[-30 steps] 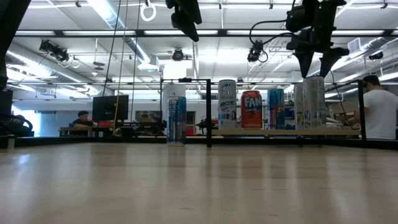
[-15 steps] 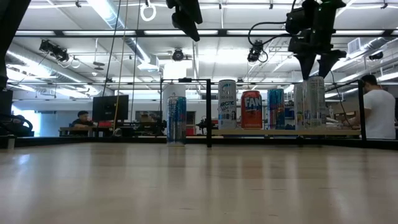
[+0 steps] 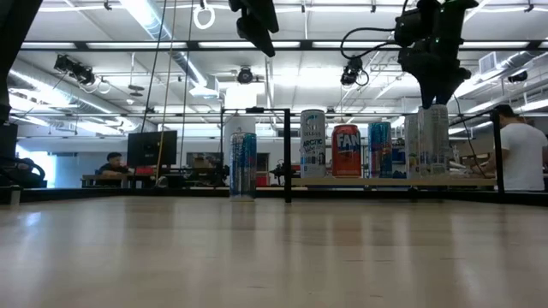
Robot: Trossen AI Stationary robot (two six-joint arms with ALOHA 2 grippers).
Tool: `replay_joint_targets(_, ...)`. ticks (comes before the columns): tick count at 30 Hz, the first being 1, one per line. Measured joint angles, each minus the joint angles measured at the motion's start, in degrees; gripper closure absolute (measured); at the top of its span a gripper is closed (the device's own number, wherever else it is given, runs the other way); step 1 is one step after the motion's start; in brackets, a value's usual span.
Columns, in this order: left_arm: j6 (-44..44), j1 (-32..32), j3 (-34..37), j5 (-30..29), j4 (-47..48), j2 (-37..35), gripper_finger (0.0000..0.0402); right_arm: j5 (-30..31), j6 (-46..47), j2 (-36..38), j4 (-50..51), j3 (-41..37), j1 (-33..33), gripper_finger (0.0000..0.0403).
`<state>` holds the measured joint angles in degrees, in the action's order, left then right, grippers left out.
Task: Place canned beverage on shelf
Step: Put the white yellow soda can on the shelf aligned with the other white yellow soda can
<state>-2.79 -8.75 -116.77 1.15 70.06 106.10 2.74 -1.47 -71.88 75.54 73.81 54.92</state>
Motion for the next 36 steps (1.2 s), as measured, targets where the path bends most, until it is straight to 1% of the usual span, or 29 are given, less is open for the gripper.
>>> replay_joint_targets(4,0.0,0.0,0.0,0.0,0.0,0.0,0.0044,-0.4,-5.8,0.0,1.1,0.0,0.0,0.0141)
replay_joint_targets(17,0.1,0.0,0.0,0.0,0.0,0.0,0.0044,-0.7,-19.7,-0.1,3.2,0.5,0.0,0.014)
replay_joint_targets(22,0.1,0.0,0.0,0.0,0.0,0.0,0.0044,-0.5,-22.8,-0.4,5.1,1.8,0.0,0.0141)
replay_joint_targets(28,0.1,0.0,0.0,0.0,0.0,0.0,0.0044,2.4,-23.8,-0.8,5.7,2.0,0.0,0.0139)
replay_joint_targets(30,0.1,0.0,0.0,0.0,0.0,0.0,0.0044,1.6,-23.8,-1.2,5.8,2.2,0.0,0.0139)
replay_joint_targets(34,0.1,0.0,0.0,0.0,0.0,0.0,0.0044,-2.4,-24.6,-2.3,8.0,2.4,0.1,0.0139)
replay_joint_targets(36,0.1,0.0,0.0,0.0,0.0,0.0,0.0044,-2.3,-25.3,-2.5,8.2,2.4,0.0,0.0139)
